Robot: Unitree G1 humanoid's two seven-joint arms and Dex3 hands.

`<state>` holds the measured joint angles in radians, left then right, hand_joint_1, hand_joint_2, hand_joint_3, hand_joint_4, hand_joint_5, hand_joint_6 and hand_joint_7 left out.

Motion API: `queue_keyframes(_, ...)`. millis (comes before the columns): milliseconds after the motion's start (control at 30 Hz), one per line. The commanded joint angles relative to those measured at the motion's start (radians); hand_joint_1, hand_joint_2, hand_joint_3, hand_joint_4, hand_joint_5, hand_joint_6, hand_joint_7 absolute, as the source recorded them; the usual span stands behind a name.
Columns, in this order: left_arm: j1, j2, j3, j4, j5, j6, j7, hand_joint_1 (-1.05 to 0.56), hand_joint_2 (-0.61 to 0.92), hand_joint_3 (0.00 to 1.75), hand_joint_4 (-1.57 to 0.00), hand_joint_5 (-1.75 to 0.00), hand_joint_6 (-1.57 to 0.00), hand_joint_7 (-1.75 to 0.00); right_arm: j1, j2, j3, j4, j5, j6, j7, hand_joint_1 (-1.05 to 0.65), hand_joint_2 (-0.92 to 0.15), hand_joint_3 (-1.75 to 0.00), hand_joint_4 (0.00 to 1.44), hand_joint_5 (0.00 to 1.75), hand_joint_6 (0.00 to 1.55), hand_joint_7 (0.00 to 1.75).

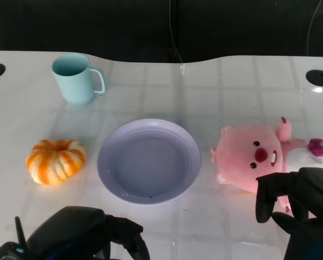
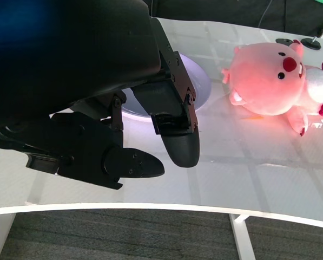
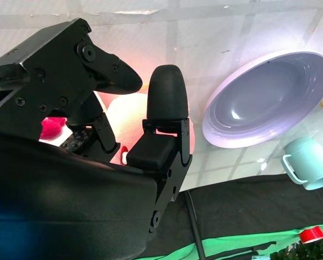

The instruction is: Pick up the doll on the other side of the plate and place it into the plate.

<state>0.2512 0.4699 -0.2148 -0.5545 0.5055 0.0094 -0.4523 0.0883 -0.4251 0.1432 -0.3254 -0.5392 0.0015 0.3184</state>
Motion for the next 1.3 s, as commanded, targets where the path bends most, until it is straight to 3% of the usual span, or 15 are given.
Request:
queue_keyframes(33, -0.006, 0.012, 0.007, 0.002, -0.003, 0.006, -0.007, -0.18, 0.92, 0.29, -0.69, -1.26, -0.85, -0.64, -0.006, -0.012, 0.002, 0.010, 0.002, -0.005, -0.003, -0.10, -0.45, -1.10, 0.82, 1.68, 0.82, 1.26)
queue_keyframes(867, -0.007, 0.018, 0.007, 0.009, 0.003, -0.006, -0.003, -0.19, 0.92, 0.28, -0.71, -1.25, -0.85, -0.65, -0.005, 0.002, -0.004, 0.010, 0.012, 0.002, -0.016, -0.08, -0.45, -1.09, 0.84, 1.69, 0.83, 1.26)
queue_keyframes(1033, -0.007, 0.016, 0.010, 0.015, -0.005, -0.013, 0.000, -0.19, 0.92, 0.28, -0.71, -1.24, -0.85, -0.65, -0.004, 0.028, -0.018, 0.002, 0.023, 0.015, -0.043, -0.07, -0.44, -1.04, 0.84, 1.56, 0.88, 0.99)
queue_keyframes(1133, -0.007, 0.015, 0.010, 0.016, -0.007, -0.010, -0.001, -0.19, 0.92, 0.29, -0.71, -1.25, -0.85, -0.65, -0.002, 0.042, -0.028, 0.007, 0.025, -0.002, -0.077, -0.07, -0.53, -0.84, 0.88, 1.22, 0.95, 0.67)
queue_keyframes(1233, -0.006, 0.016, 0.010, 0.013, -0.004, -0.007, -0.003, -0.19, 0.92, 0.28, -0.71, -1.26, -0.85, -0.65, 0.000, 0.047, -0.036, 0.023, 0.004, -0.036, -0.143, -0.12, -0.73, -0.42, 0.91, 0.87, 0.96, 0.31)
queue_keyframes(1300, -0.005, 0.018, 0.010, 0.011, 0.000, -0.008, -0.003, -0.18, 0.92, 0.28, -0.70, -1.26, -0.84, -0.65, -0.002, 0.054, -0.043, 0.023, -0.001, -0.027, -0.169, -0.19, -0.79, -0.29, 0.81, 0.71, 0.86, 0.15)
